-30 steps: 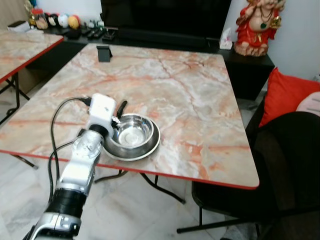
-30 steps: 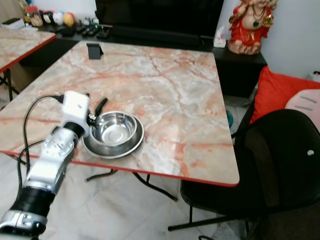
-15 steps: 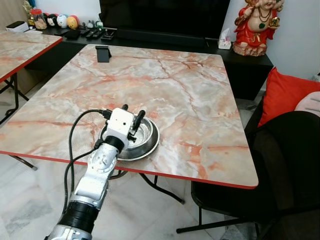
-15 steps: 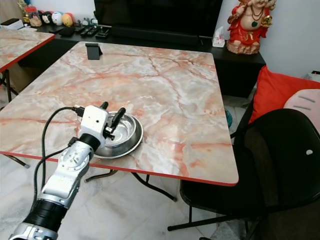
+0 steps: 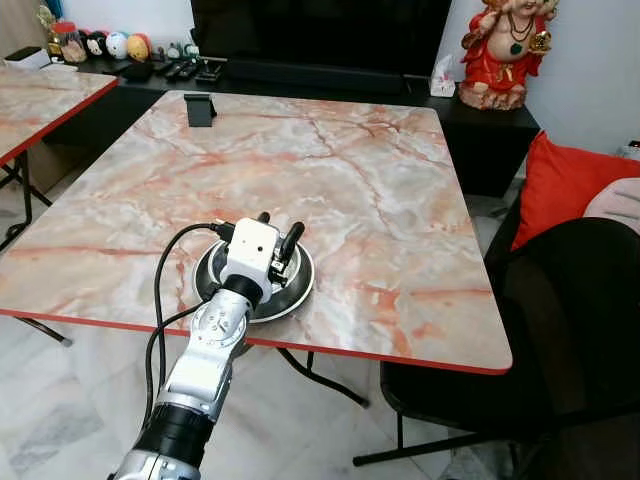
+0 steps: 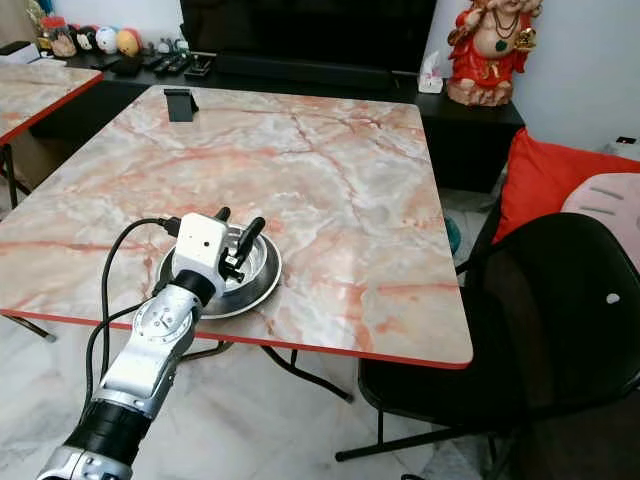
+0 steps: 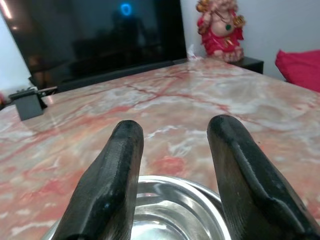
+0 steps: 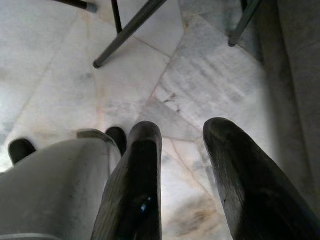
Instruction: Setting the table
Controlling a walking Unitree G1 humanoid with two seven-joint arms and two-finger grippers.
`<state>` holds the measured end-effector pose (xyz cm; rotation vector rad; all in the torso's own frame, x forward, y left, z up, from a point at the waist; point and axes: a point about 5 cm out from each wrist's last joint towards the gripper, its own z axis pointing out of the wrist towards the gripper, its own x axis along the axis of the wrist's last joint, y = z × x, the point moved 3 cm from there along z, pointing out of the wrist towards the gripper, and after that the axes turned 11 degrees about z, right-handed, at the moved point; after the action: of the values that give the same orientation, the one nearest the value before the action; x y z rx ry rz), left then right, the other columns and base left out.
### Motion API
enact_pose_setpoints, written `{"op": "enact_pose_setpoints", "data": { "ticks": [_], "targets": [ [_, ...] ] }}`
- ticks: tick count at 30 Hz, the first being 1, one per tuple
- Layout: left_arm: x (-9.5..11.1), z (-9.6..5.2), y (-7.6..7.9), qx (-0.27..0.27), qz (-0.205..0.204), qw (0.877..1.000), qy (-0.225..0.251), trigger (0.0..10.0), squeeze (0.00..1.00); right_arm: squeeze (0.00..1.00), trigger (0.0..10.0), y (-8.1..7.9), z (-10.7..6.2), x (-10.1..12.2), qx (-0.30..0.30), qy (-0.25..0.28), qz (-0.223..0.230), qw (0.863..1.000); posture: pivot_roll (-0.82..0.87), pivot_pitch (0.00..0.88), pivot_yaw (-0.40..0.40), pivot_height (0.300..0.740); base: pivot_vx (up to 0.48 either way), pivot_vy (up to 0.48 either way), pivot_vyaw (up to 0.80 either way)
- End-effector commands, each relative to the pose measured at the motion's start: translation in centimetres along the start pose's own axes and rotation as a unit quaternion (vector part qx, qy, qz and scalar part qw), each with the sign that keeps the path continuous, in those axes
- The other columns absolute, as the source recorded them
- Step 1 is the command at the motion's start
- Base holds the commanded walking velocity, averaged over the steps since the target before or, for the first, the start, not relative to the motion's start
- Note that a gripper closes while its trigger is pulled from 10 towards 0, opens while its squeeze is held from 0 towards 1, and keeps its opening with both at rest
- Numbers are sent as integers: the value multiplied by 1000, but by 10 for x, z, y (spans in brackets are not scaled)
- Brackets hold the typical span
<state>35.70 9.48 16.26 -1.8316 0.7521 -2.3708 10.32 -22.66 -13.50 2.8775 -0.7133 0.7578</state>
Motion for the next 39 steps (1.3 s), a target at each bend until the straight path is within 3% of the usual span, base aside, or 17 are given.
{"op": "enact_pose_setpoints", "data": {
  "ticks": [1, 10, 17, 39],
  "targets": [
    [7, 7, 5, -12, -1, 1000, 16, 10000, 0, 0, 10000, 2, -1, -3, -9, 1, 17, 1000, -26, 0, -8, 728, 0, 0, 0],
    [9, 13, 15, -21, -10, 1000, 19, 10000, 0, 0, 10000, 6, -1, -3, -20, 5, 30, 999, -67, 0, -10, 728, 0, 0, 0],
    [5, 11, 8, -3, -14, 1000, 17, 10000, 0, 0, 10000, 9, -2, -4, -20, 1, 23, 1000, -8, 0, -51, 728, 0, 0, 0],
    [5, 10, 3, 3, -11, 1000, 21, 10000, 0, 0, 10000, 8, -3, -9, -21, -10, 31, 999, 25, 0, -52, 728, 0, 0, -23]
  ]
}}
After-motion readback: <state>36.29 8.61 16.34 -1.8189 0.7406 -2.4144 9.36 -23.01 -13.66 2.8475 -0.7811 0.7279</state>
